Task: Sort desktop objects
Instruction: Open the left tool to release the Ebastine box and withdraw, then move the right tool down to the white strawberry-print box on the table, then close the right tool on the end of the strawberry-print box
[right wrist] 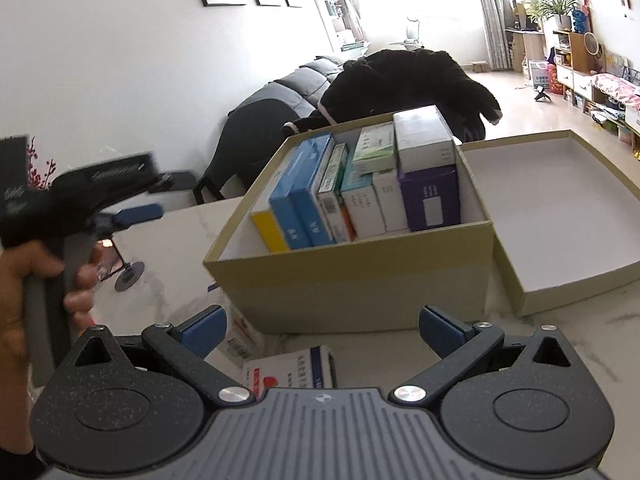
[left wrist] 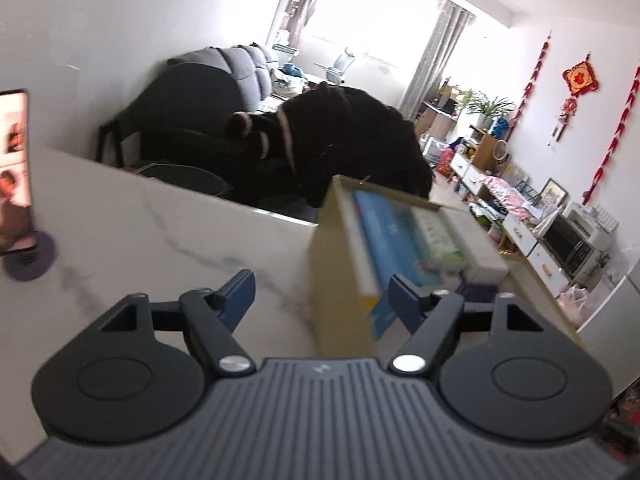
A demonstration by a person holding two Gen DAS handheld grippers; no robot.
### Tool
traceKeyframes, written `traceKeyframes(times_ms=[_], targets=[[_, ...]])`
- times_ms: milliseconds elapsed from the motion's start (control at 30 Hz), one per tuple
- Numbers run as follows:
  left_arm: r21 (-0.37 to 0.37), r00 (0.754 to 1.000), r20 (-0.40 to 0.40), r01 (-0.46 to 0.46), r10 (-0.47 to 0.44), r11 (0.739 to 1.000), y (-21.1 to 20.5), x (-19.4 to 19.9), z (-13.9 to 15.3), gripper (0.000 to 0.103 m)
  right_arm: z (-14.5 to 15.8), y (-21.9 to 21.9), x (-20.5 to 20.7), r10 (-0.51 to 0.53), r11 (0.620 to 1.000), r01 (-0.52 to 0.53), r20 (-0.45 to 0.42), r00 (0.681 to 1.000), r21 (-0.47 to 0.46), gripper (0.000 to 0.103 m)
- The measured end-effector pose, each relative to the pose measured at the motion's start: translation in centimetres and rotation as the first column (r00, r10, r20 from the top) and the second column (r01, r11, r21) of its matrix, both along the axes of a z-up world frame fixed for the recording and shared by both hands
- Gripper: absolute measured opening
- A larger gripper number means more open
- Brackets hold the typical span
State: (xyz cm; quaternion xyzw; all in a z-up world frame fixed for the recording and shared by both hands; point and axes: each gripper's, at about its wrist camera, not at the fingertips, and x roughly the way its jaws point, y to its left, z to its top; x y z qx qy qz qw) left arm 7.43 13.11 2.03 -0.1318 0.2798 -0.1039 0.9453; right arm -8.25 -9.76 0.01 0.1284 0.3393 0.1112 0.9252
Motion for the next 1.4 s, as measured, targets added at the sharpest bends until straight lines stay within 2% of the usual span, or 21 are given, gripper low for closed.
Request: traceKeyframes(times_ms=[233,500,767,867,933,1033,1300,1400], targets=[[0.004,1.0,-0.028,-0.006,0.006,1.0,2.6,-2.8,-2.9,0.086,-0.9,1.9,-0.5,0.014,1.0,-0.014,-0.018,1.0,0.002,0.103],[-0.041,0.994,-0.093,-0.053,0.049,0.998,5.4,-5.0,-7.6,0.086,-3.1,4.5,1.2,0.063,0.998,-0.061,-0.083,0.995,0.036,0.103],[0.021,0.993,-0.105,-0.052,0.054,0.998,7.1,-4.8,-9.7,0.086,-4.0,7.0,3.4,0.139,0.979,-0.13,-0.049,0.989,0.158,0.101],[0.035,0.993,-0.111,-0.037,0.04,0.999,7.3,-4.2,-10.4,0.087,-4.5,7.9,4.4,0.147,0.978,-0.136,-0.06,0.987,0.158,0.094],[0.022,0.992,-0.119,-0.034,0.036,0.999,7.7,-3.9,-10.9,0.087,-4.9,8.4,4.9,0.151,0.978,-0.139,-0.071,0.986,0.155,0.086],[0.009,0.992,-0.122,-0.04,0.041,0.999,8.0,-3.9,-11.4,0.089,-5.5,9.0,5.5,0.159,0.978,-0.144,-0.09,0.983,0.15,0.081],[0.07,0.996,-0.085,-0.006,0.012,0.998,7.4,-4.1,-11.9,0.095,-6.3,10.0,6.2,0.142,0.985,-0.133,-0.081,0.986,0.111,0.067],[0.082,0.998,-0.069,0.009,-0.004,0.997,7.2,-4.0,-12.1,0.097,-6.7,10.3,6.5,0.151,0.984,-0.141,-0.089,0.984,0.112,0.058]])
